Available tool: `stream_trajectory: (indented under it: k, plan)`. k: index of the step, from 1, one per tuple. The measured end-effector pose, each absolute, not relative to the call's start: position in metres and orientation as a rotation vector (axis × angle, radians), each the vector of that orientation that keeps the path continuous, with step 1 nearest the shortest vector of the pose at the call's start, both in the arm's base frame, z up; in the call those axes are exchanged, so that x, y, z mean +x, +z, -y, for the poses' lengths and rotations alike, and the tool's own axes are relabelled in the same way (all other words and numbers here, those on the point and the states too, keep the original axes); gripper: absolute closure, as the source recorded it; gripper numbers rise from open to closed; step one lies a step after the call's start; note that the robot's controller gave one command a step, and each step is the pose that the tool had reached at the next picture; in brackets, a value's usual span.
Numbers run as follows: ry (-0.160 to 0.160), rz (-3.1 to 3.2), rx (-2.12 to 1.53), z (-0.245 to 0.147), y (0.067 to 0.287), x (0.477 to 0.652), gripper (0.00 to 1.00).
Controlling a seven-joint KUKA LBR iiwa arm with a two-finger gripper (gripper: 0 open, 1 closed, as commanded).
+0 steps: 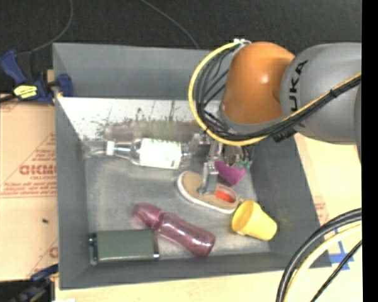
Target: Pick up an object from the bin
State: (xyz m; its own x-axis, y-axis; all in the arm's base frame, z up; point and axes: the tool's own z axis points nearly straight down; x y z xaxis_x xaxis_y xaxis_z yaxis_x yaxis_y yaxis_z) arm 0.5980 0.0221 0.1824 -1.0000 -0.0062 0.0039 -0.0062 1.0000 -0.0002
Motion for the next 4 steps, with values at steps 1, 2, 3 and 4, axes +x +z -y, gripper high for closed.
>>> stream_trajectory:
  k: [1,2,3,4]
  plan:
    - [0.000,3.146,0.009,-0.022,0.187,0.599,0.00]
    - [0.002,3.145,0.075,0.045,0.109,0.593,0.00]
    - [-0.002,3.147,-0.248,0.031,0.088,0.615,1.00]
    - [-0.002,3.147,-0.248,0.031,0.088,0.615,1.00]
